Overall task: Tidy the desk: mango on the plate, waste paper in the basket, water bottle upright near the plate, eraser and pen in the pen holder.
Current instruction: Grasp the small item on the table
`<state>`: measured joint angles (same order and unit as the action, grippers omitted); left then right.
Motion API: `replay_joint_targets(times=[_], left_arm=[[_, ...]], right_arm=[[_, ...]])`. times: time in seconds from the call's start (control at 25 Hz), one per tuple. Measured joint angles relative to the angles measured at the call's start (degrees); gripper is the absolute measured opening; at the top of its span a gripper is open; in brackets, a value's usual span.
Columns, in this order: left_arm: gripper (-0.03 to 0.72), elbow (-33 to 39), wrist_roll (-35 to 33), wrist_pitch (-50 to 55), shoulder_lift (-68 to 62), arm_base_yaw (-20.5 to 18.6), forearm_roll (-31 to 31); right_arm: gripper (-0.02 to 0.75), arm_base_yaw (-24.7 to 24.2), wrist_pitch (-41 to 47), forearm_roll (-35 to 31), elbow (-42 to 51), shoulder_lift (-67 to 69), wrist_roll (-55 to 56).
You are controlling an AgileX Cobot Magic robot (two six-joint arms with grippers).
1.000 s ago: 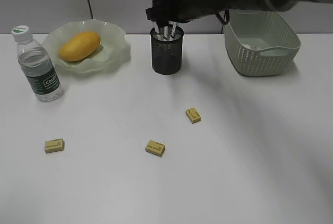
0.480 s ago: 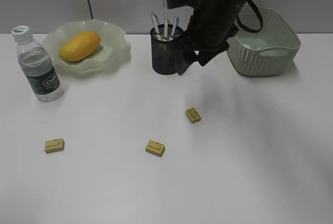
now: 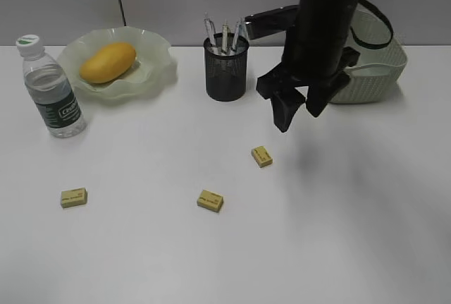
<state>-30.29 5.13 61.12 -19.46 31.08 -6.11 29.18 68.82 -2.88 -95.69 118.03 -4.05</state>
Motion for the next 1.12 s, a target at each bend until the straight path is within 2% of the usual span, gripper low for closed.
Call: replay_joint_targets(times=[0.28, 0.56, 1.12], left_arm=[[0.436, 0.0, 0.0, 0.0, 0.0, 0.0, 0.0], [0.436, 0.0, 0.0, 0.0, 0.0, 0.0, 0.0], [0.436, 0.0, 0.0, 0.0, 0.0, 0.0, 0.0]], right_arm=[[0.516, 0.0, 0.1, 0.3, 12.8, -12.3, 0.8], [0.516, 0.0, -2.3, 0.5, 27.6, -31.5, 0.9], [0.515, 0.0, -5.6, 0.5, 48.9, -64.9, 1.4]])
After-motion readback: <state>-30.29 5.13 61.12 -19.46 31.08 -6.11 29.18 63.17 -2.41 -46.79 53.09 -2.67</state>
